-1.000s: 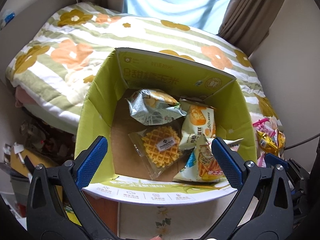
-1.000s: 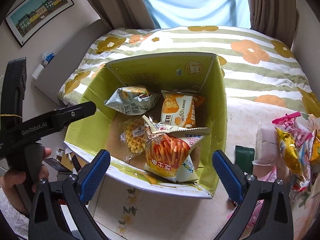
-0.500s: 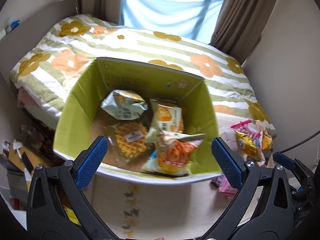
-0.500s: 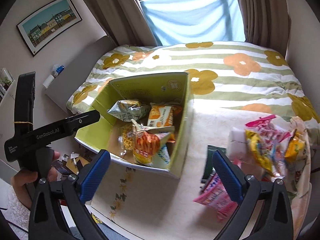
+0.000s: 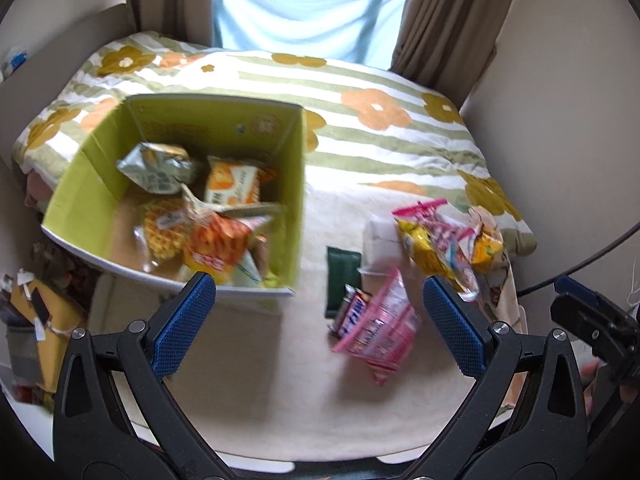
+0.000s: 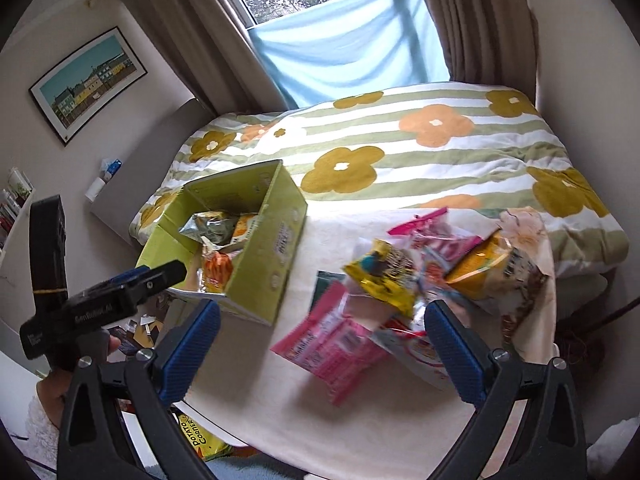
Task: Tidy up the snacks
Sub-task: 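Lower the left tool onto the pink packet while the right tool approaches the shrimp-flake bag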
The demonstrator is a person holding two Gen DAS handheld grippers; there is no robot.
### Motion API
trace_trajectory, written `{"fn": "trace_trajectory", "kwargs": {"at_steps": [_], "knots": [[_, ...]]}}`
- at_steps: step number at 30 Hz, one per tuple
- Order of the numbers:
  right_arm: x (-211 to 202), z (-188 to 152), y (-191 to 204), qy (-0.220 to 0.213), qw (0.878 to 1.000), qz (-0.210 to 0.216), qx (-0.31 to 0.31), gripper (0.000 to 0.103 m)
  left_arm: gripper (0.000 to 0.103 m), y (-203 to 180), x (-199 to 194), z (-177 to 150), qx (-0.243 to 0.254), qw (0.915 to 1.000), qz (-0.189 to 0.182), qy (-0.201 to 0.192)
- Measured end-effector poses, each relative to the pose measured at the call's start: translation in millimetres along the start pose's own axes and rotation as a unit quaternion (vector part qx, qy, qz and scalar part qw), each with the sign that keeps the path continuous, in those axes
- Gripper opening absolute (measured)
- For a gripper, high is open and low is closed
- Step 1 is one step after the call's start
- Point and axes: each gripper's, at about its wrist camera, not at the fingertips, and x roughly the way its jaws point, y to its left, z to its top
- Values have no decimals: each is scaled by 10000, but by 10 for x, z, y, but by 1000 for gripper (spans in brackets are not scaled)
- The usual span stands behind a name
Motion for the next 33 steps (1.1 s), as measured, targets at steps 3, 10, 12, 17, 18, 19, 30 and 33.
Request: {"fn": "trace_trajectory", "kwargs": {"at_steps": [3,10,12,17,18,19,30,33], "knots": [[-40,-54,-248,90,9999,6,127,102,103,-262,131,-145,191,9996,-58,192],[-12,-171,-667,268,9981,-24,552,102,103,-768,528,-458,1107,9922,-15,568],[36,-203,-732,320,9973,-58,664,102,103,-850,685,-536,1357,9884,-4,674],[226,-282,-911,444,9939,-138,1000,102,103,-981,1102,-747,1994,9769,279,715],[275,-300,-942,466,9930,-147,1079,102,103,-983,1167,-767,2064,9752,330,724],[331,-317,-972,500,9918,-148,1165,102,103,-987,1243,-797,2142,9732,412,722],[708,-407,-1212,664,9775,17,2004,102,103,-1053,1670,-963,2772,9554,624,805],[759,-402,-1235,694,9761,7,2060,102,102,-1060,1701,-962,2854,9534,595,773]]}}
